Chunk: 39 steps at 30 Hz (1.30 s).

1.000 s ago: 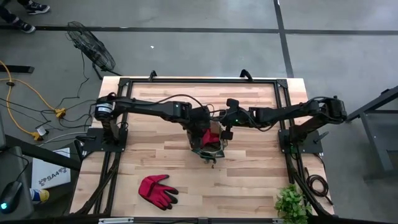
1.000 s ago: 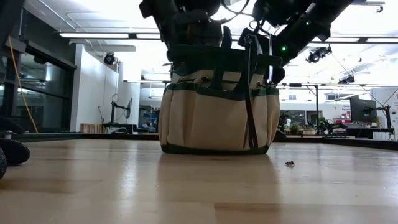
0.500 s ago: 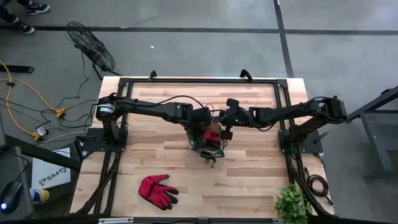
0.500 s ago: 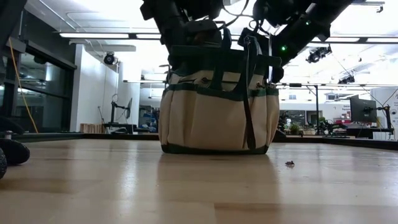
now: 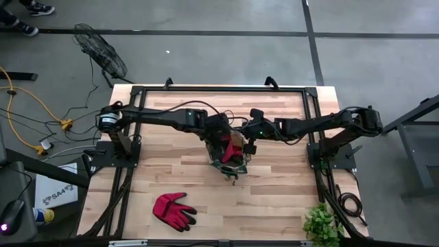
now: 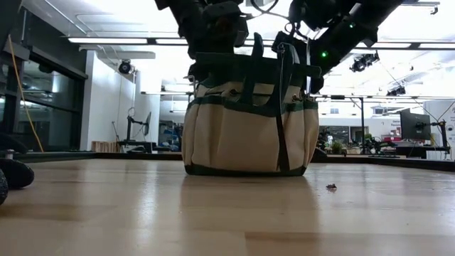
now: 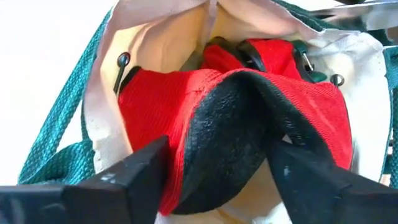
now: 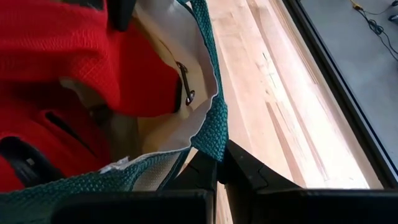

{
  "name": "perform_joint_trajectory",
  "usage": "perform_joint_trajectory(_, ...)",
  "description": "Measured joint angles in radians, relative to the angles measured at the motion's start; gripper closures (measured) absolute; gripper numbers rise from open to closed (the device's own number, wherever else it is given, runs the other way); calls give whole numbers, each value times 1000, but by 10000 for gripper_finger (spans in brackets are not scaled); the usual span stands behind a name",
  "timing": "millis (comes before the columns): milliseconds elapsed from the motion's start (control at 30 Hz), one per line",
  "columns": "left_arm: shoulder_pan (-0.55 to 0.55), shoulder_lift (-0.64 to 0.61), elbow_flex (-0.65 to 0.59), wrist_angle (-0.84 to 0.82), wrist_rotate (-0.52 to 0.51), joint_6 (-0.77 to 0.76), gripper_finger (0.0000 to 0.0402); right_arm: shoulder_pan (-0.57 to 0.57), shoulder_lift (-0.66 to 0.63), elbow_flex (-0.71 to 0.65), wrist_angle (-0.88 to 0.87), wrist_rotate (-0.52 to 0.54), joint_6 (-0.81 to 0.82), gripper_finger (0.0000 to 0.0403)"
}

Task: Pick & Place Garden tools in Gardening bag
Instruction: Put the red glove into the gardening bag

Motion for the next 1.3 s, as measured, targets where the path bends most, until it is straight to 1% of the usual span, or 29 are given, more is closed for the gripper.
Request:
perform_joint_trajectory(100,0,-4,0,-13,-4,0,118,0,0,0,-2,0,0,399)
perform_joint_trajectory(200,0,-12,-1,-22,-4,0,109,0,0,0,-6,0,13,399)
perform_joint_trajectory(333,0,-36,6,-44,-53,4,112,0,0,0,-13,0,22,399)
perform_joint_trajectory(467,0,-38,61,-97,-101,43,129,0,0,1,-21,0,22,399)
perform_joint_trajectory(533,0,-41,94,-125,-88,70,148,0,0,1,-21,0,22,399)
perform_joint_trajectory(633,-1,-42,124,-107,-36,88,196,0,0,1,-23,0,22,399)
perform_joint_trajectory(700,-1,-42,136,-106,11,91,242,0,0,1,-23,1,22,399)
perform_joint_trajectory(833,-1,-42,136,-75,78,96,358,0,0,1,-24,3,22,399)
perform_joint_trajectory(867,-1,-42,132,-74,94,100,379,0,0,1,-24,3,22,399)
perform_joint_trajectory(900,-1,-42,128,-72,105,100,388,0,0,1,-24,3,22,399)
perform_joint_trajectory(1067,-11,-32,104,-52,119,88,399,-1,0,1,-24,3,22,399)
perform_joint_trajectory(1300,-23,-32,56,77,123,30,401,-17,0,1,-25,0,22,399)
